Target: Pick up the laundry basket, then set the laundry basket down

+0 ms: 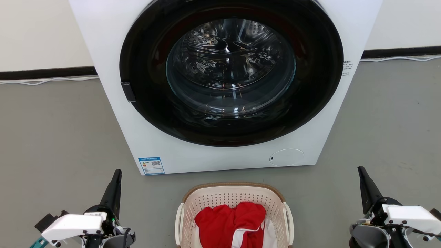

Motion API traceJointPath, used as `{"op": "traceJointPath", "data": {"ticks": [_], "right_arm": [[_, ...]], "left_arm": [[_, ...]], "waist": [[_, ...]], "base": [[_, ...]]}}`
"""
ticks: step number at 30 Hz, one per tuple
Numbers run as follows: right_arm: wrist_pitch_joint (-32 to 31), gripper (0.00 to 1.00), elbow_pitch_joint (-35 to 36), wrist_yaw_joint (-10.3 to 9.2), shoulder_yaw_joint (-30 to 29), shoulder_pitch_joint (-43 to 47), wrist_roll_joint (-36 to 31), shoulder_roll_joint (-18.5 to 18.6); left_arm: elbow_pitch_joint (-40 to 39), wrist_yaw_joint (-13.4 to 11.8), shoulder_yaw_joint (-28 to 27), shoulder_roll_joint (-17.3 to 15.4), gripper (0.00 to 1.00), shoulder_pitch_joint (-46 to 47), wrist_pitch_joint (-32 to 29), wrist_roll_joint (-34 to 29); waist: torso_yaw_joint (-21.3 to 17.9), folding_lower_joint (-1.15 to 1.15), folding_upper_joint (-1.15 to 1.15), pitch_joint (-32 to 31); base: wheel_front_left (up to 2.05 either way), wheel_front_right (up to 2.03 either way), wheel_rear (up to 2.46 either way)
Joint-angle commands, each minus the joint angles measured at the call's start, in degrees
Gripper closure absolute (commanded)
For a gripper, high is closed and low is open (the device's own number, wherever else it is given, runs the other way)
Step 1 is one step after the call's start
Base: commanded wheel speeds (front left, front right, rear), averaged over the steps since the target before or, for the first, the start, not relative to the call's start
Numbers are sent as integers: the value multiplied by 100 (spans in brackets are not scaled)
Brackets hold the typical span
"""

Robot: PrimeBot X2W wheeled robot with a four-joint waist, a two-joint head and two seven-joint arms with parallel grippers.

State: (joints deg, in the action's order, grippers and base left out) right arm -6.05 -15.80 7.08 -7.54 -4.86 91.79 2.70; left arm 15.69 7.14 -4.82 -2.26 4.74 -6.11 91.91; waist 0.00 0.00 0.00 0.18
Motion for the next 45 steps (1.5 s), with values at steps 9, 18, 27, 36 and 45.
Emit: {"op": "traceJointPath", "data": {"ticks": [9,18,27,36,45], "right_arm": [[-42,100,178,41,105,-132,40,18],[-42,100,178,41,105,-132,40,18],[-42,100,178,41,105,-132,40,18],[-42,100,178,41,105,-132,40,18],[-42,100,178,41,105,-132,40,18]], "left_arm": [[-167,35,-168,-62,100,144,-35,28],[-167,35,-168,-62,100,144,-35,28],[-167,35,-168,-62,100,144,-35,28],[-167,35,-168,-62,100,144,-35,28],[-167,35,-168,-62,100,144,-35,28]], "waist": [[0,0,0,0],[0,0,0,0],[0,0,0,0],[0,0,0,0],[0,0,0,0]], "base": [[0,0,0],[0,0,0],[0,0,0],[0,0,0],[0,0,0]]}}
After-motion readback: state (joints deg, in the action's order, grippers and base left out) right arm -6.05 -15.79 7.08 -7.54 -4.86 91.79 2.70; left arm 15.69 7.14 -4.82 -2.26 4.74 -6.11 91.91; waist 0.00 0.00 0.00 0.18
